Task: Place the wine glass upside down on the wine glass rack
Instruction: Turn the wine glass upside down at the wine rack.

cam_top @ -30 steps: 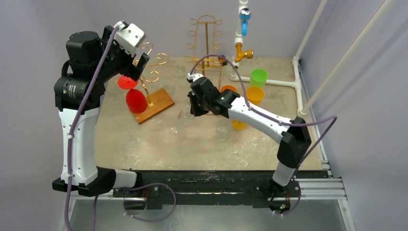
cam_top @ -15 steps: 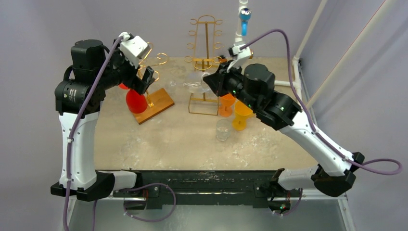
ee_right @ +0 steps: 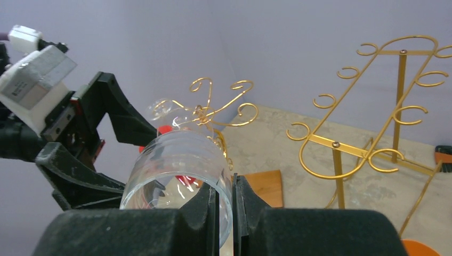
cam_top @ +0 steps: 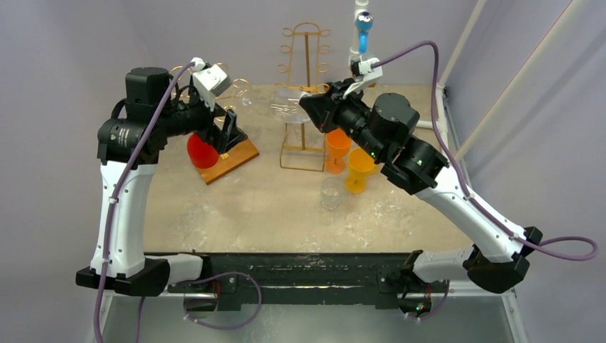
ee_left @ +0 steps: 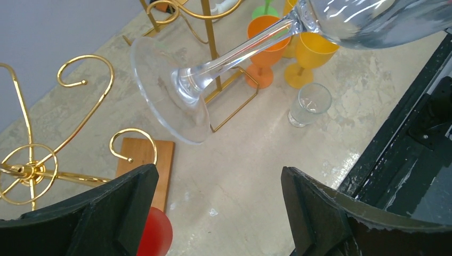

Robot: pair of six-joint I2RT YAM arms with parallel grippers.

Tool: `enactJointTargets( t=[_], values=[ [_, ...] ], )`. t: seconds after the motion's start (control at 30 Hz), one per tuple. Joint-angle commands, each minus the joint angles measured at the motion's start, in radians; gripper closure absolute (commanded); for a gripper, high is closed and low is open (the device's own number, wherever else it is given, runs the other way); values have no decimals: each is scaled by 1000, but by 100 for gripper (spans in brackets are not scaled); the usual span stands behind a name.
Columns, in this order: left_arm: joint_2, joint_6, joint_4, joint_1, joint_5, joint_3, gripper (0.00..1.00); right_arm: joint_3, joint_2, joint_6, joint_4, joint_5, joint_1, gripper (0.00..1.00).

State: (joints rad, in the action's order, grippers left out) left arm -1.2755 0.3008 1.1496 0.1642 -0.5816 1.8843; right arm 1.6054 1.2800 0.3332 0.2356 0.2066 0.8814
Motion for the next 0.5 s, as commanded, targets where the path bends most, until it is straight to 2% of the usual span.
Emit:
enactJointTargets(
  t=[0.0, 0.2, 0.47],
  values=[
    [13, -99, -108, 0, -36, -41, 9, -19, -30, 37, -161, -44, -2, 100],
    [6, -151, -222, 0, 9, -71, 23, -44, -24, 52, -167, -74, -2, 100],
    [0, -160, -277, 0, 58, -100, 60, -118, -58, 74, -225, -100, -2, 100]
  ],
)
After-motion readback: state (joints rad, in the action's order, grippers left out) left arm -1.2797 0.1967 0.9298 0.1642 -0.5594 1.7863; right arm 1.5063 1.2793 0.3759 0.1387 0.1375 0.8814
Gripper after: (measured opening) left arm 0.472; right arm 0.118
